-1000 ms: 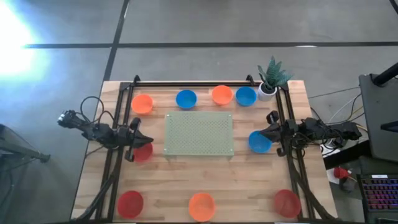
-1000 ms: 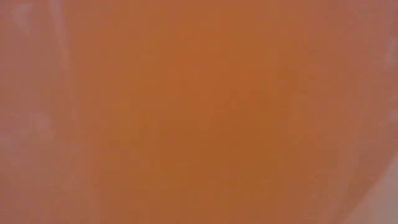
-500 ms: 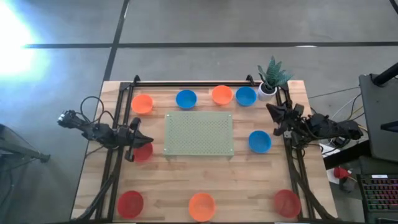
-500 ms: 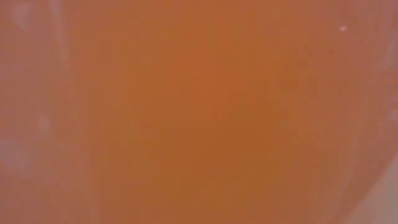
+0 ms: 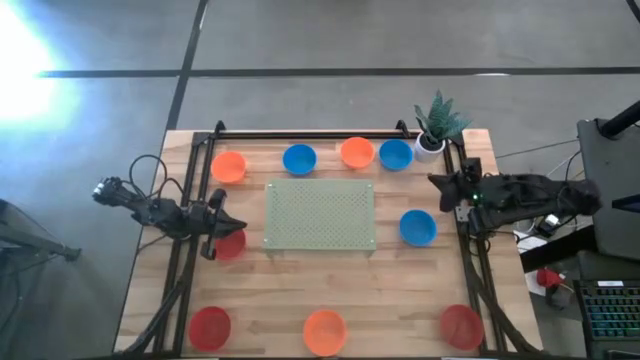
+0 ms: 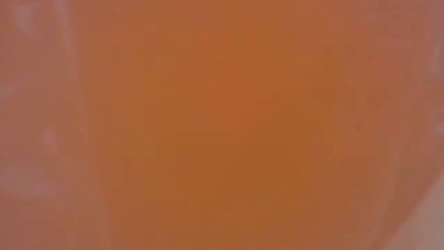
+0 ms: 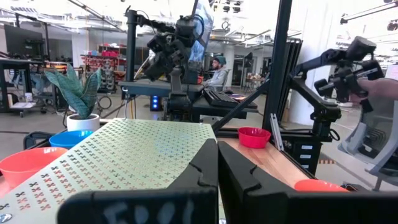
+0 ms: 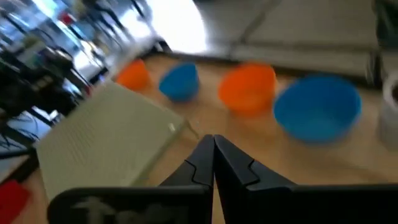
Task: Pick & Place Mini bowls
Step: Put the bottom blue bowl on the shelf
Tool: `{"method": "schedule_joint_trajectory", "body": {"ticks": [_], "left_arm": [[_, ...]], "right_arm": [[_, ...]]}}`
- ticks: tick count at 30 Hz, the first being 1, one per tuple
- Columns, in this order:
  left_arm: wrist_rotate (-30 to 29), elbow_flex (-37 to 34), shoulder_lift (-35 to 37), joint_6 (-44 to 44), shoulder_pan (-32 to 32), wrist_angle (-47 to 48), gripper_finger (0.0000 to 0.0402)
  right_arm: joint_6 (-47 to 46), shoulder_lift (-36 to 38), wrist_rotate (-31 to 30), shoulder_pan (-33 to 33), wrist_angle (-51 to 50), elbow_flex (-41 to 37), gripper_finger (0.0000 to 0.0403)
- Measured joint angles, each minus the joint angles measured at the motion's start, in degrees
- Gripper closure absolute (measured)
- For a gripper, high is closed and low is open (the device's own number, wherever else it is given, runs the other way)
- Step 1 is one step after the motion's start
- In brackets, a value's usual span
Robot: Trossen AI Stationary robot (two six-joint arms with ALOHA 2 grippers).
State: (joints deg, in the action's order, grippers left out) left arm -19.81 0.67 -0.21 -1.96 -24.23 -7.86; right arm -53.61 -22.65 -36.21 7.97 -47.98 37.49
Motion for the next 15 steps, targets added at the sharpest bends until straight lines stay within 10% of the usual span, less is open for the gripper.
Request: {"method": "schedule_joint_trajectory", "body": {"ticks": [15], "left_arm": [[-1.5, 0.0, 0.0, 1.6, 0.0, -2.8, 0.0402]], "right_arm": [[-22.7, -20.3, 25.3, 0.0, -8.2, 3.2, 0.0394]]}}
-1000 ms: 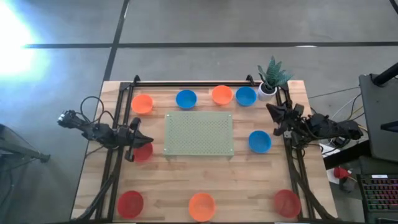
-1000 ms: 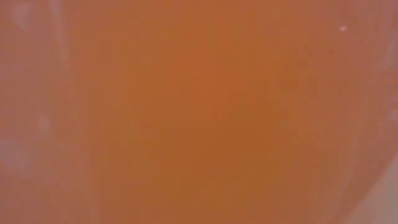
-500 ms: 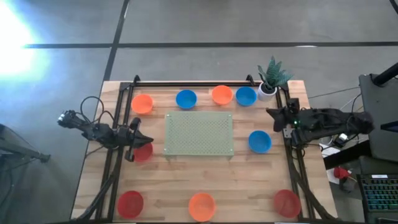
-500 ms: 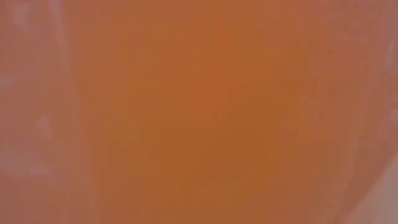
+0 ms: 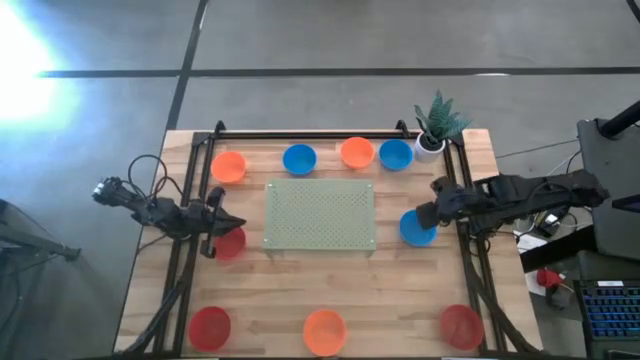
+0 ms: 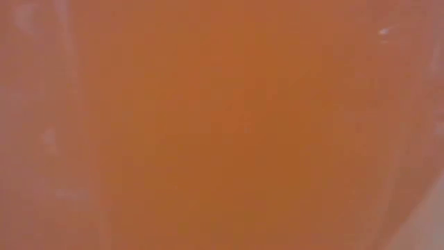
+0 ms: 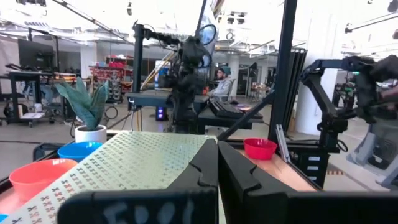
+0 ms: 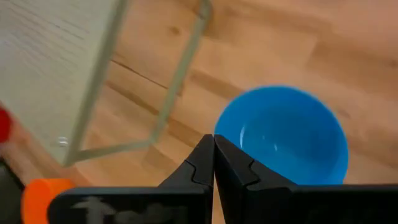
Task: Pick & Place Mini bowls
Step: Put the bottom blue bowl on the shelf
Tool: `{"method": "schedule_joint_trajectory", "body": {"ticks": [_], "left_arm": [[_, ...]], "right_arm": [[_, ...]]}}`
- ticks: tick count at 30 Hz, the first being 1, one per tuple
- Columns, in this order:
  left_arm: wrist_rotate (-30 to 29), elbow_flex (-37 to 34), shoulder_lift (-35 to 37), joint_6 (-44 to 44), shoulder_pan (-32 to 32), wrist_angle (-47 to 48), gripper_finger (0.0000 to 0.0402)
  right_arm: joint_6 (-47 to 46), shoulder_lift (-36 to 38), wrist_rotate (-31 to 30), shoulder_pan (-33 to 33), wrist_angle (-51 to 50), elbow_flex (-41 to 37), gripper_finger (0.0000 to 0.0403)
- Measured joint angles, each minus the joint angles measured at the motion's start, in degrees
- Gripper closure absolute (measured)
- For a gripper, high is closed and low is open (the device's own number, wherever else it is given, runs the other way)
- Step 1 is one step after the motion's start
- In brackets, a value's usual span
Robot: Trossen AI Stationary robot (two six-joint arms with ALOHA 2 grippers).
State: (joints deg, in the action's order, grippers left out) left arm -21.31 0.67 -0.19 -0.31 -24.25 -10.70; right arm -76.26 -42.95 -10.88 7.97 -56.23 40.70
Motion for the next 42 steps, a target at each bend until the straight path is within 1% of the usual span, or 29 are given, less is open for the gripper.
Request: {"method": "schedule_joint_trajectory", "body": {"ticks": [4, 7, 10, 13, 17, 21, 24, 29, 32, 36, 42], "left_arm": [[-1.8, 0.0, 0.0, 0.3, 0.0, -0.2, 0.0402], [-4.4, 0.0, 0.0, 0.7, 0.0, -0.9, 0.0402], [-6.5, 0.2, 0.0, 0.7, 0.0, -1.4, 0.0402], [-6.7, 1.0, 0.0, 1.2, 0.0, -1.3, 0.0402], [-6.9, 2.5, 0.0, 2.4, 0.0, -1.3, 0.0402], [-6.9, 4.0, -0.1, 3.7, 0.0, -1.2, 0.0402], [-6.9, 4.7, -0.1, 4.8, 0.0, -0.9, 0.0402], [-6.9, 4.8, -0.1, 5.2, 0.0, -0.8, 0.0402], [-6.9, 4.8, -0.1, 5.2, 0.0, -0.8, 0.0402], [-6.9, 4.8, -0.1, 5.2, 0.0, -0.8, 0.0402], [-6.9, 4.8, -0.1, 5.3, 0.0, -0.6, 0.0402]], "right_arm": [[-2.2, -3.9, 3.1, 0.0, -0.2, 0.0, 0.0394], [-2.4, -5.8, 6.0, 0.0, -0.2, 0.0, 0.0394], [-2.9, -7.3, 8.8, 0.0, -0.2, 0.0, 0.0385], [-2.9, -8.5, 10.3, 0.0, -0.2, 0.0, 0.0365], [-1.7, -10.3, 11.0, 0.0, 0.4, 0.0, 0.0326], [3.7, -12.8, 11.2, 0.0, 5.1, 0.0, 0.0290], [6.5, -15.3, 11.4, 0.0, 7.3, 0.0, 0.0274], [9.6, -19.9, 13.6, 0.0, 7.6, 0.0, 0.0269], [8.8, -22.8, 15.3, 0.0, 7.6, 0.0, 0.0272], [6.9, -26.5, 15.7, 0.0, 7.8, 0.0, 0.0275], [7.5, -29.9, 17.0, 0.0, 9.6, 0.0, 0.0273]]}}
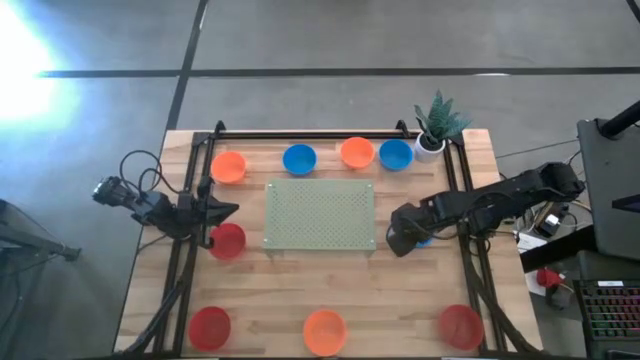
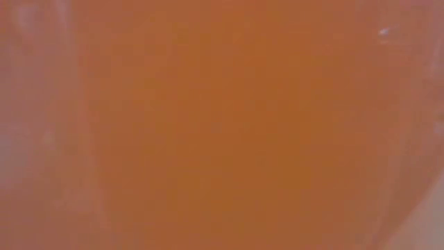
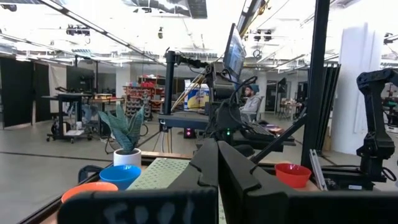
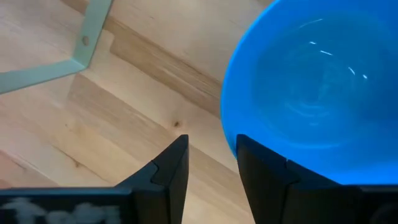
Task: Pick & Place Mini bowls
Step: Put the bottom blue bowl on the shelf
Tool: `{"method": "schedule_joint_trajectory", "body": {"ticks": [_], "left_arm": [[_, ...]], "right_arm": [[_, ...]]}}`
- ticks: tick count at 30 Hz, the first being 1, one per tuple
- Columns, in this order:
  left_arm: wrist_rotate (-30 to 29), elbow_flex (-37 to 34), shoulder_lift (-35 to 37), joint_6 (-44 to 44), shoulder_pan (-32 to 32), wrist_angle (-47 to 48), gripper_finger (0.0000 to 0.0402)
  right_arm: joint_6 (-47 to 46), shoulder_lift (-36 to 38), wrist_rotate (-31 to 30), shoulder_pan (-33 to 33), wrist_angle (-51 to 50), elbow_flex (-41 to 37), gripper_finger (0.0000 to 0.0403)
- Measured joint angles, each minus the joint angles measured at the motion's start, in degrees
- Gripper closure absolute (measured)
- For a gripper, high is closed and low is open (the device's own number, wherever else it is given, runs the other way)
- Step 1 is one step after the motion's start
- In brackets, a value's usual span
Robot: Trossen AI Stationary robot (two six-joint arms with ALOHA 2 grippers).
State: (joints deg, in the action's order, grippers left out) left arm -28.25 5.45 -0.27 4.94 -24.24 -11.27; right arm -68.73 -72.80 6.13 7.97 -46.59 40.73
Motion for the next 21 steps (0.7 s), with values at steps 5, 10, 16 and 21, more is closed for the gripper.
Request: {"method": "schedule_joint_trajectory", "body": {"ticks": [5, 10, 16, 21], "left_arm": [[-0.3, 0.0, 0.0, 0.0, 0.0, 0.7, 0.0402], [-0.3, 0.0, 0.0, 0.0, 0.0, 0.7, 0.0402], [-0.3, 0.0, 0.0, 0.0, 0.0, 0.7, 0.0402], [-0.3, 0.0, 0.0, 0.0, 0.0, 0.7, 0.0402]], "right_arm": [[1.4, -2.6, -0.5, 0.0, 0.2, 0.0, 0.0277], [3.2, -5.5, -1.2, -0.1, 0.6, 0.0, 0.0284], [4.5, -8.3, -1.2, -0.1, 0.7, 0.1, 0.0328], [5.3, -8.4, -1.5, -0.1, -0.8, 1.5, 0.0387]]}}
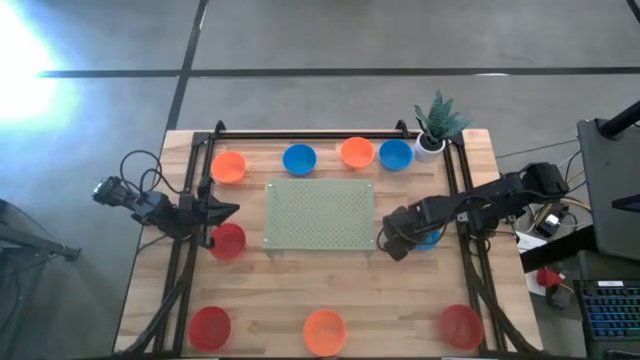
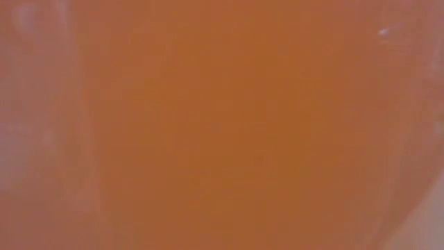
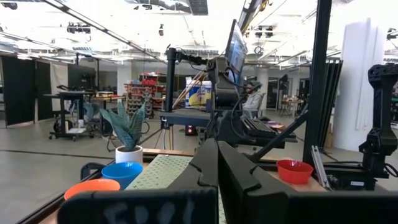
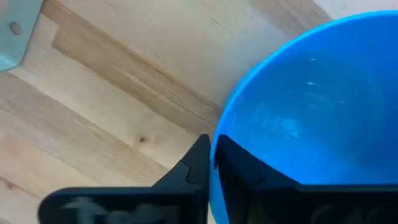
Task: Pick & Place Mini bowls
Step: Put the bottom blue bowl on the shelf
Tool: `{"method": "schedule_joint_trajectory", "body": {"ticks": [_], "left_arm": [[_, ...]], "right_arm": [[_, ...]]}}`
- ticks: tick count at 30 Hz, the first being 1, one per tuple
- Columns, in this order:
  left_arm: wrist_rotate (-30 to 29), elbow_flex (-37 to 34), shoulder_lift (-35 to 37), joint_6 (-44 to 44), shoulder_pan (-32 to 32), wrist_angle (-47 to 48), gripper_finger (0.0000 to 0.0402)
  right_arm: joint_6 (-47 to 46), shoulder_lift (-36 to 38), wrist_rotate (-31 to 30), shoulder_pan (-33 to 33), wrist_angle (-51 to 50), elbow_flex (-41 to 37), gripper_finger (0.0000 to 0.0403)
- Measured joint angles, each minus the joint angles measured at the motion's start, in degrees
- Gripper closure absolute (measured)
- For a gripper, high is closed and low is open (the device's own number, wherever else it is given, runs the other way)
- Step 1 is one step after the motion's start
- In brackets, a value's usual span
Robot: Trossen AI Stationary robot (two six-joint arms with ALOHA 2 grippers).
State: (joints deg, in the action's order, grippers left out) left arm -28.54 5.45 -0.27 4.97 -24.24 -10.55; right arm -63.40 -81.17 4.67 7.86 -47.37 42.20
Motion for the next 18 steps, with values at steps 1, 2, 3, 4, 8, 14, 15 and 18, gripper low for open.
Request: {"method": "schedule_joint_trajectory", "body": {"ticks": [1, 2, 3, 4, 8, 14, 15, 18], "left_arm": [[0.0, 0.0, 0.0, 0.0, 0.0, 0.0, 0.0402], [0.0, 0.0, 0.0, -0.1, 0.0, 0.0, 0.0402], [0.0, 0.0, 0.0, -0.1, 0.0, 0.0, 0.0402], [0.1, 0.0, 0.0, -0.1, 0.0, 0.0, 0.0402], [0.1, 0.0, 0.0, -0.1, 0.0, 0.0, 0.0402], [0.1, 0.0, 0.0, -0.2, 0.0, 0.0, 0.0402], [0.1, 0.0, 0.0, -0.2, 0.0, 0.0, 0.0402], [0.1, 0.0, 0.0, -0.2, 0.0, 0.2, 0.0402]], "right_arm": [[0.5, 0.1, 0.0, 0.0, -0.8, 0.9, 0.0390], [1.2, 0.4, 0.1, 0.0, -2.1, 2.2, 0.0392], [2.1, 0.8, 0.1, 0.0, -4.2, 3.6, 0.0393], [2.9, 0.9, 0.1, 0.0, -7.0, 5.4, 0.0394], [6.7, 0.8, 0.0, 0.0, -17.7, 13.5, 0.0395], [17.1, 0.4, -0.1, 0.0, -23.4, 26.0, 0.0395], [19.0, 0.3, -0.2, 0.0, -23.7, 28.0, 0.0395], [23.6, -0.3, -0.2, 0.0, -24.7, 33.1, 0.0395]]}}
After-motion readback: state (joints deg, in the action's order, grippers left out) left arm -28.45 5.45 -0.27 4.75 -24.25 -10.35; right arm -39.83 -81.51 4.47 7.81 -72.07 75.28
